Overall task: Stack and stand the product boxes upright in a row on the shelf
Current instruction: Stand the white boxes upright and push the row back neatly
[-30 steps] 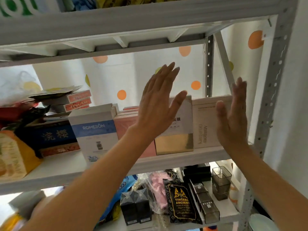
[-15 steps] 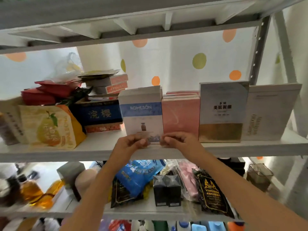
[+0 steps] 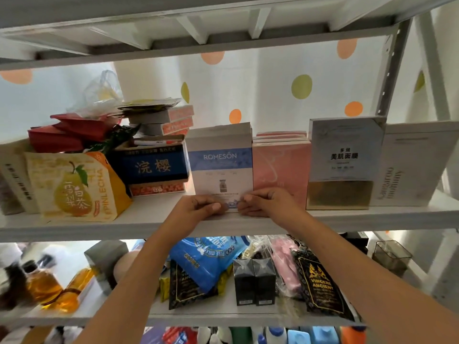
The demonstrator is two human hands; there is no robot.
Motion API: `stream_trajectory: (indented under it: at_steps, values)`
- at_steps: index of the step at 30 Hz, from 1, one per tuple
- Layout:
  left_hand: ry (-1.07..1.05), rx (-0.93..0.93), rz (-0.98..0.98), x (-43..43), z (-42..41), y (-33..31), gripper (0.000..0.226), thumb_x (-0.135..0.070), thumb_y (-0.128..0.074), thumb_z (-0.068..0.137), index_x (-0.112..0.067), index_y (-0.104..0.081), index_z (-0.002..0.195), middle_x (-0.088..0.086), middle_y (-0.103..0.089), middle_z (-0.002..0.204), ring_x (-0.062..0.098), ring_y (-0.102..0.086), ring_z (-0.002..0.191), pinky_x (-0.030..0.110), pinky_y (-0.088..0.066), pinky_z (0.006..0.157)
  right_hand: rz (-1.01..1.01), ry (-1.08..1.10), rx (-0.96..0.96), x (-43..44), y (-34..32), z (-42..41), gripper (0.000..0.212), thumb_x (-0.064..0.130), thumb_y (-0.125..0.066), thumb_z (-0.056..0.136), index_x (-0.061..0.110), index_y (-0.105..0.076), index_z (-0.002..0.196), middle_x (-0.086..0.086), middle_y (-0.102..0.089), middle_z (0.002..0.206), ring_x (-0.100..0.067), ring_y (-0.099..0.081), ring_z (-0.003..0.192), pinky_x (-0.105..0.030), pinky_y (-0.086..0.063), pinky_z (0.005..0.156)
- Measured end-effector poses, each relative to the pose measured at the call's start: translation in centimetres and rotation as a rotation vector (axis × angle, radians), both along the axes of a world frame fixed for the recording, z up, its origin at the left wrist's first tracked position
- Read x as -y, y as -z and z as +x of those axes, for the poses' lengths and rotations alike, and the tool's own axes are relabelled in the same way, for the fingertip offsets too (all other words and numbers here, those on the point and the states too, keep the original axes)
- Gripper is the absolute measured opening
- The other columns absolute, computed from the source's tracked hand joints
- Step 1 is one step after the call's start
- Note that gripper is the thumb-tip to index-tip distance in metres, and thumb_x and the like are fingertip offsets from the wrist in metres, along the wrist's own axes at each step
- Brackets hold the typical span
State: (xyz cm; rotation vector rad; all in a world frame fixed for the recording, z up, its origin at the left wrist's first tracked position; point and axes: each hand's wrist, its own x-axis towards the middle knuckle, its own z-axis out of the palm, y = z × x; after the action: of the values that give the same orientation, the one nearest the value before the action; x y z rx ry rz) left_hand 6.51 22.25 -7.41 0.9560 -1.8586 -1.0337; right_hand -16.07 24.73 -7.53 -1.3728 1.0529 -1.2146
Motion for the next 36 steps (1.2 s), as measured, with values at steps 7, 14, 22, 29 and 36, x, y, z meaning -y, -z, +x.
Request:
stream_trajectory:
  at_steps: [7,14,22,29,36]
  values:
    - [0.091,-0.105,0.069,-0.5,-2.1,-0.1,0.025,-0.008,-0.059,0.093,0.001,-0.069,0.114,0.012,-0.075,0.106,0.025,-0.071,0.103,0.035,-0.055,0.095,-0.02,0.024,0.001,-2.1,-0.9,-1.8,0.022,0.013,-0.059,0.095,-0.002,-0.07,0.108,-0.016,-0.076,0.098,-0.025,-0.074,0.091,-0.03,-0.06,0.082]
    - [0.098,-0.218,0.126,-1.6,-8.8,-1.1,0.024,-0.014,-0.056,0.096,0.0,-0.07,0.11,0.015,-0.075,0.099,0.017,-0.074,0.088,0.025,-0.059,0.08,-0.028,0.167,0.045,-5.0,-1.4,-8.1,0.021,0.019,-0.058,0.095,0.007,-0.074,0.098,-0.016,-0.077,0.097,-0.03,-0.074,0.094,-0.038,-0.059,0.088]
    - [0.128,-0.224,0.212,-1.2,-10.8,-1.0,0.027,-0.01,-0.055,0.097,0.005,-0.067,0.115,0.024,-0.072,0.105,0.027,-0.072,0.098,0.03,-0.059,0.086,0.009,0.187,0.094,-4.4,-1.3,-9.0,0.026,0.015,-0.058,0.095,-0.005,-0.069,0.107,-0.024,-0.074,0.099,-0.034,-0.073,0.094,-0.038,-0.059,0.087]
    - [0.138,-0.25,0.24,-1.2,-11.0,-0.6,0.025,-0.006,-0.056,0.096,0.007,-0.065,0.115,0.021,-0.072,0.106,0.018,-0.074,0.089,0.024,-0.059,0.081,0.016,0.186,0.113,-4.2,-1.1,-9.1,0.022,0.014,-0.058,0.095,-0.003,-0.07,0.104,-0.022,-0.075,0.097,-0.033,-0.074,0.092,-0.033,-0.061,0.082]
    - [0.135,-0.261,0.22,-1.3,-11.2,-0.5,0.021,-0.003,-0.055,0.095,0.004,-0.066,0.111,0.019,-0.073,0.104,0.021,-0.073,0.088,0.023,-0.059,0.078,-0.01,0.182,0.075,-4.3,-1.0,-9.3,0.022,0.011,-0.06,0.094,-0.004,-0.07,0.107,-0.023,-0.075,0.097,-0.034,-0.073,0.094,-0.034,-0.06,0.084]
